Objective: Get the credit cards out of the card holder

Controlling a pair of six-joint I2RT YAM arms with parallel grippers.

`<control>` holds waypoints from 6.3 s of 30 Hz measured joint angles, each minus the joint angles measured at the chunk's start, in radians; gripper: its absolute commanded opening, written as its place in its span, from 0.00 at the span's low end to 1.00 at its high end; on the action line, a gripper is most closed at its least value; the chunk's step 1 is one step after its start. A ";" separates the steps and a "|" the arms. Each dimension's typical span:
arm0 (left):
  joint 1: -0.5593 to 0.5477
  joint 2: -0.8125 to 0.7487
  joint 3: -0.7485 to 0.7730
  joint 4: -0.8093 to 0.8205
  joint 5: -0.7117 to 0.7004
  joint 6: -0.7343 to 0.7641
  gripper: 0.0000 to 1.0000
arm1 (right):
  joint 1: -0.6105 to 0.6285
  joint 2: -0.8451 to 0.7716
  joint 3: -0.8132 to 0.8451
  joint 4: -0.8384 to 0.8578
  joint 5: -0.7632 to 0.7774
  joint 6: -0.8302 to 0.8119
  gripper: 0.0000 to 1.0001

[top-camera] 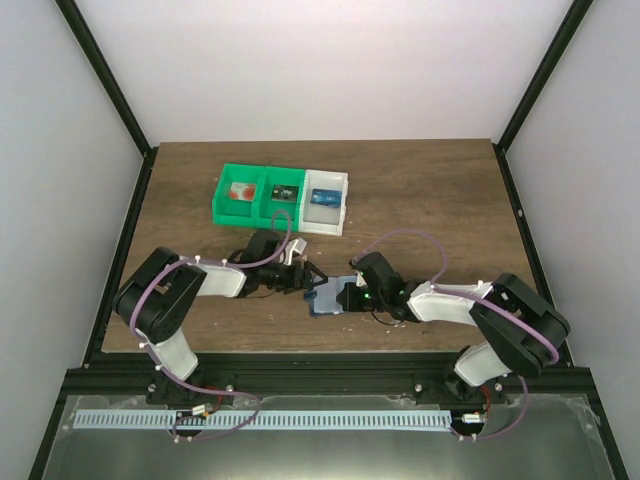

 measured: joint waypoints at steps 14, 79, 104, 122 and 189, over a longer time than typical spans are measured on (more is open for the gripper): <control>-0.002 0.000 -0.005 0.032 0.024 -0.022 0.72 | 0.000 0.000 0.000 0.000 0.000 0.000 0.03; -0.047 0.038 -0.017 0.137 0.077 -0.144 0.68 | -0.127 -0.286 -0.085 -0.119 0.161 -0.053 0.25; -0.117 0.045 0.000 0.345 0.145 -0.354 0.66 | -0.144 -0.196 -0.181 0.024 -0.008 0.011 0.25; 0.046 -0.084 0.017 0.003 0.064 -0.079 0.74 | -0.144 -0.316 -0.166 -0.084 -0.003 0.014 0.27; -0.038 0.021 -0.040 0.433 0.153 -0.370 0.64 | -0.116 -0.500 -0.163 -0.039 0.026 0.035 0.29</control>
